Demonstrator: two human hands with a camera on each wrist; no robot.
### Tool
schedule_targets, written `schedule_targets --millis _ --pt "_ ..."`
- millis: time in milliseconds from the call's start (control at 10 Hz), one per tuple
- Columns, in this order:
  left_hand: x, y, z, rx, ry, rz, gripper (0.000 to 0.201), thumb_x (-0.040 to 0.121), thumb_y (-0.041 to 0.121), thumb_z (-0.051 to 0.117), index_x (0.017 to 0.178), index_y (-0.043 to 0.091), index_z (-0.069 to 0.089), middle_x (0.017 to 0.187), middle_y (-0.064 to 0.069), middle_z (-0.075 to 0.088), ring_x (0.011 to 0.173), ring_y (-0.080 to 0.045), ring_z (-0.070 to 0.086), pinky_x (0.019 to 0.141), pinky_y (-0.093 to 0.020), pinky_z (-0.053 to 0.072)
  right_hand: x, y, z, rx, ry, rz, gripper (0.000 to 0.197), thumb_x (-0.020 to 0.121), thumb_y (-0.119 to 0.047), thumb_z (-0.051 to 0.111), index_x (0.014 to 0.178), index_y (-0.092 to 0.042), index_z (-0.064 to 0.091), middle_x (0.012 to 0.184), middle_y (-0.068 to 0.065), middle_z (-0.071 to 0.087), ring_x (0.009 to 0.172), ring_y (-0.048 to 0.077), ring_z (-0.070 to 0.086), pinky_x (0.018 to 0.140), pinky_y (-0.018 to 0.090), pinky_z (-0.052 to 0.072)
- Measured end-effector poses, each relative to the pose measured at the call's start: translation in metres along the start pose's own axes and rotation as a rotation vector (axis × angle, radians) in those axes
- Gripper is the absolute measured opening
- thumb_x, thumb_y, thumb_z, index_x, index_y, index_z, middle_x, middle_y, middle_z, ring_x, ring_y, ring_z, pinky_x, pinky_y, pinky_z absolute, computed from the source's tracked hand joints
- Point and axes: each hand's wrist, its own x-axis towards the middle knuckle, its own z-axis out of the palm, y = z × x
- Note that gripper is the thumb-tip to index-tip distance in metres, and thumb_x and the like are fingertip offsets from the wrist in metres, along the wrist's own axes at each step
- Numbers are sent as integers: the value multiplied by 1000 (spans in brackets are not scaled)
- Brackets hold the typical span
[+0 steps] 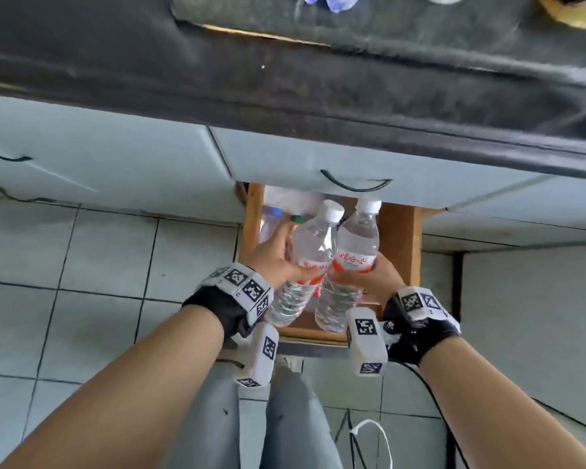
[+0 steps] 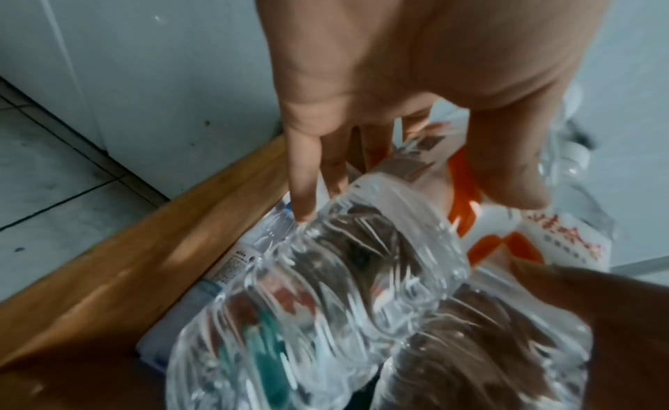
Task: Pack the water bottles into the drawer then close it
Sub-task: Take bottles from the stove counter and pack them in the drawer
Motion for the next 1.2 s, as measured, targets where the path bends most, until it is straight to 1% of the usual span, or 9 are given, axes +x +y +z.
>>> schedule_targets --millis 100,300,400,600,700,900,1000,1100,1200 --pt "32 -17 8 53 30 -88 94 66 38 79 142 22 28 130 10 47 111 -10 50 101 -25 38 28 12 7 -40 -3 24 28 72 -13 76 95 -18 61 96 3 66 85 15 63 67 19 48" --pt "90 -65 28 173 85 -281 95 75 39 72 147 20 13 111 -16 63 100 -32 63 86 -38 53 92 40 36 -274 -40 142 41 72 -42 72 103 -19 61 98 3 67 92 19 64 73 29 53" --pt "108 -84 35 354 55 -379 79 90 23 54 150 11 4 135 -19 52 117 -34 56 98 -39 46 116 53 52 -374 -72 207 50 87 -28 61 129 -7 48 126 15 59 115 30 58 92 36 50" --pt "103 -85 29 378 -43 -464 71 91 15 53 149 7 13 143 -20 43 128 -34 47 107 -41 37 112 46 56 -405 -103 252 58 88 -21 59 140 -8 36 138 14 50 123 31 52 91 31 48" --pt "85 -61 24 368 -146 -445 47 94 16 46 139 4 39 140 -18 48 125 -30 50 102 -35 39 91 22 56 -336 -102 296 54 96 -9 44 145 -5 23 148 15 37 134 29 40 77 16 48" --pt "25 -14 -18 -11 -69 -273 42 93 20 50 135 15 48 140 -6 51 122 -22 52 100 -33 44 21 -23 44 -67 -31 143 45 90 -21 55 134 -15 47 110 8 63 91 17 58 72 27 50" --pt "-8 11 -52 -118 -75 -200 34 94 21 50 127 16 55 122 -3 63 99 -16 60 72 -19 46 -26 -58 44 106 -85 75 27 91 -20 56 117 -14 59 94 1 63 81 13 57 69 27 52" --pt "-38 36 -93 -189 -25 -142 23 93 24 50 113 25 61 112 0 67 100 -17 63 70 -22 45 -66 -99 43 119 -104 -23 14 92 -19 53 102 -15 62 92 3 64 83 16 59 81 35 52" --pt "-65 67 -138 -230 -7 -104 19 94 25 48 105 26 64 103 1 69 103 -18 62 74 -25 43 -101 -154 45 94 -99 -133 19 93 -17 52 103 -5 63 83 4 64 71 15 58 67 23 47"
